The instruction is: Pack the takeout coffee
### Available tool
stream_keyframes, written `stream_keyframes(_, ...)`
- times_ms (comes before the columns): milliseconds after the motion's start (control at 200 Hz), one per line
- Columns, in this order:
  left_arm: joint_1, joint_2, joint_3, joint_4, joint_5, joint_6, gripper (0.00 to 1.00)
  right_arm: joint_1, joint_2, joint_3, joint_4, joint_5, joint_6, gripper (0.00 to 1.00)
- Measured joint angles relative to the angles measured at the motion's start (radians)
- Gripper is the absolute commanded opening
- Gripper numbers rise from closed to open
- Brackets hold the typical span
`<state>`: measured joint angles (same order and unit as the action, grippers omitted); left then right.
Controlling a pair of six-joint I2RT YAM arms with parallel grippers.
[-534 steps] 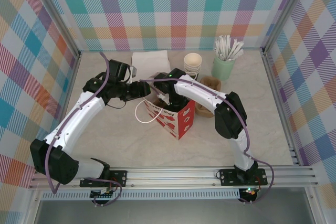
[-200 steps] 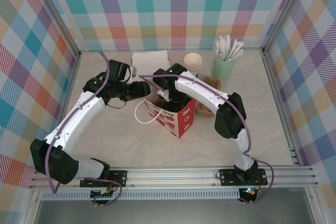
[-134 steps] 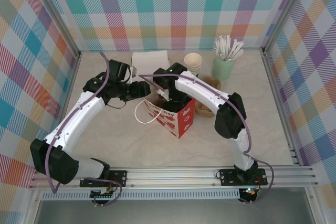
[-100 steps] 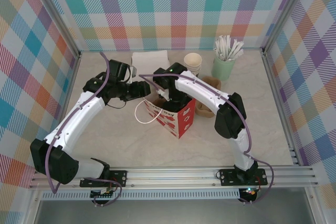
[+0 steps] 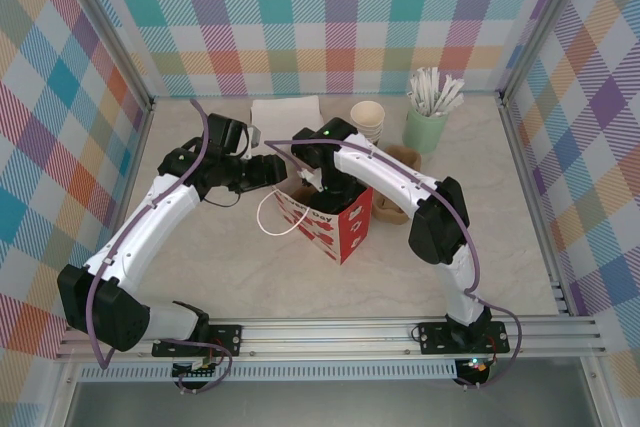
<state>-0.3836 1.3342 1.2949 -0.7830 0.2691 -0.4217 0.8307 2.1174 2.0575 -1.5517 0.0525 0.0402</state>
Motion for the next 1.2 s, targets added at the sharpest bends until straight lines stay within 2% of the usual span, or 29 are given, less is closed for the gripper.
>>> stream_keyframes(1200, 0.000, 0.000, 0.000, 0.000, 0.000, 0.007, 0.67, -0.001, 0.001, -0.010, 0.011, 0.000, 0.000, 0.77)
